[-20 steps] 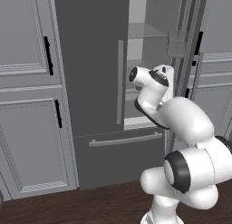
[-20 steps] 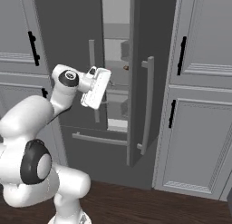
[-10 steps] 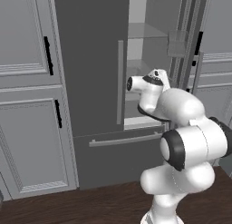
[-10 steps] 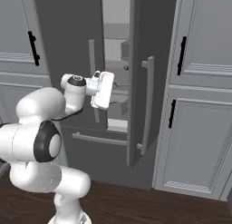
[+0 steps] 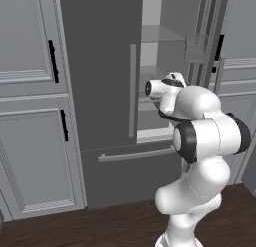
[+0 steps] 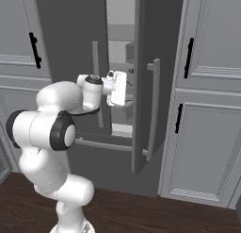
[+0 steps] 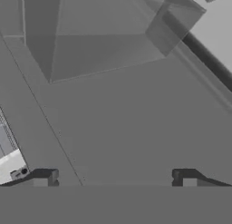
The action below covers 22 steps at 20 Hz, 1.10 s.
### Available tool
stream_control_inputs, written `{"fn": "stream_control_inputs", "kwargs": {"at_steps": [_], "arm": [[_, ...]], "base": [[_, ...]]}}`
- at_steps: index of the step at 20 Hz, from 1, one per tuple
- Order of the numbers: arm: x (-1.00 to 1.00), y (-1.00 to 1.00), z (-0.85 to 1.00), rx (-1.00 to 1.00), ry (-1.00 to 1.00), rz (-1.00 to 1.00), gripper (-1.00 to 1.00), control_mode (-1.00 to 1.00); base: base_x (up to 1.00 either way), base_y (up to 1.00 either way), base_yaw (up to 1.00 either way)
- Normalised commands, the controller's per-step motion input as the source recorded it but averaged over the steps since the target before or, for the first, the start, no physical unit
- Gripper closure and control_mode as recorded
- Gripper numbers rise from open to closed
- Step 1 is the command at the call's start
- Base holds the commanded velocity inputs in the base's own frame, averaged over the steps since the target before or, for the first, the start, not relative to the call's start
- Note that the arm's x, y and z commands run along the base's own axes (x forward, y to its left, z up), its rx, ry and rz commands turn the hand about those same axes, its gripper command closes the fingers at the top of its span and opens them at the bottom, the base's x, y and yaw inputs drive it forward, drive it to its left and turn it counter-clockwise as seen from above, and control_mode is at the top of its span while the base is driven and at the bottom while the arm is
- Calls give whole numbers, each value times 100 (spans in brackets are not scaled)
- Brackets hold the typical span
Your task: Take the strawberry from the fridge and place it on top of the pancake, located on the dining counter.
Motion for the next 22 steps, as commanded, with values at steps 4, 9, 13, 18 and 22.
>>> {"fn": "stream_control_inputs", "kwargs": {"at_steps": [4,9,13,18,22], "arm": [[-4,-54,-1,0,0,0,-100,-100],[-2,-53,-1,0,3,0,-100,-100],[0,-67,-4,0,7,0,-100,-100],[0,-71,-2,0,8,0,-100,-100],[0,-15,-2,0,4,1,-100,-100]], "base": [[0,0,0],[0,0,0],[0,0,0],[0,0,0],[0,0,0]]}}
